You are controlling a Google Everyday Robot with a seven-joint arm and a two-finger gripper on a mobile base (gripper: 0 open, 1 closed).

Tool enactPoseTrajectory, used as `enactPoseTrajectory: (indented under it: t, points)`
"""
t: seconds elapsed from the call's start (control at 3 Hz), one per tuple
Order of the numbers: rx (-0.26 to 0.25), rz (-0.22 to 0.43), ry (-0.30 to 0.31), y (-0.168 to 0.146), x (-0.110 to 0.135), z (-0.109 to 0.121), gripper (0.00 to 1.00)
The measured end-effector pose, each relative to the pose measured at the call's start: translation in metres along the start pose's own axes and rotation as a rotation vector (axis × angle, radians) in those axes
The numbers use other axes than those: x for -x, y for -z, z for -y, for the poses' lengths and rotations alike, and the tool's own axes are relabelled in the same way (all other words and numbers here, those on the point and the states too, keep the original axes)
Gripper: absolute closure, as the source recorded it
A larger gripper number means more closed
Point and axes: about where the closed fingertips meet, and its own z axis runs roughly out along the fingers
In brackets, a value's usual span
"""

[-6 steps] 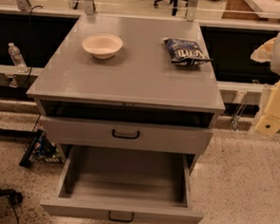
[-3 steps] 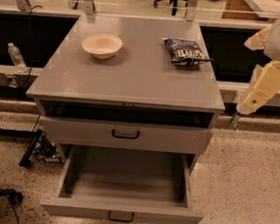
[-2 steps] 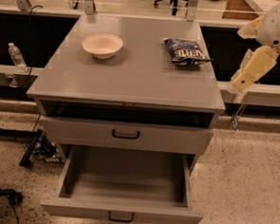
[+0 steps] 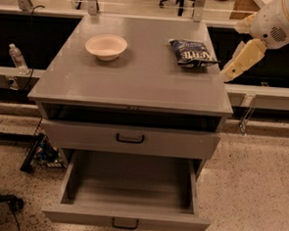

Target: Place blue chip bag into middle drawer

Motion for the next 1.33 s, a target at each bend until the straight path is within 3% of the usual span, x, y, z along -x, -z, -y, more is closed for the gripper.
enactPoseTrajectory:
  t: [0.67, 1.33]
  points:
    - [-0.057, 0.075, -0.039, -0.037, 0.006, 0.035, 0.00]
    - [-0.122, 0.086, -0.060, -0.094, 0.013, 0.082, 0.00]
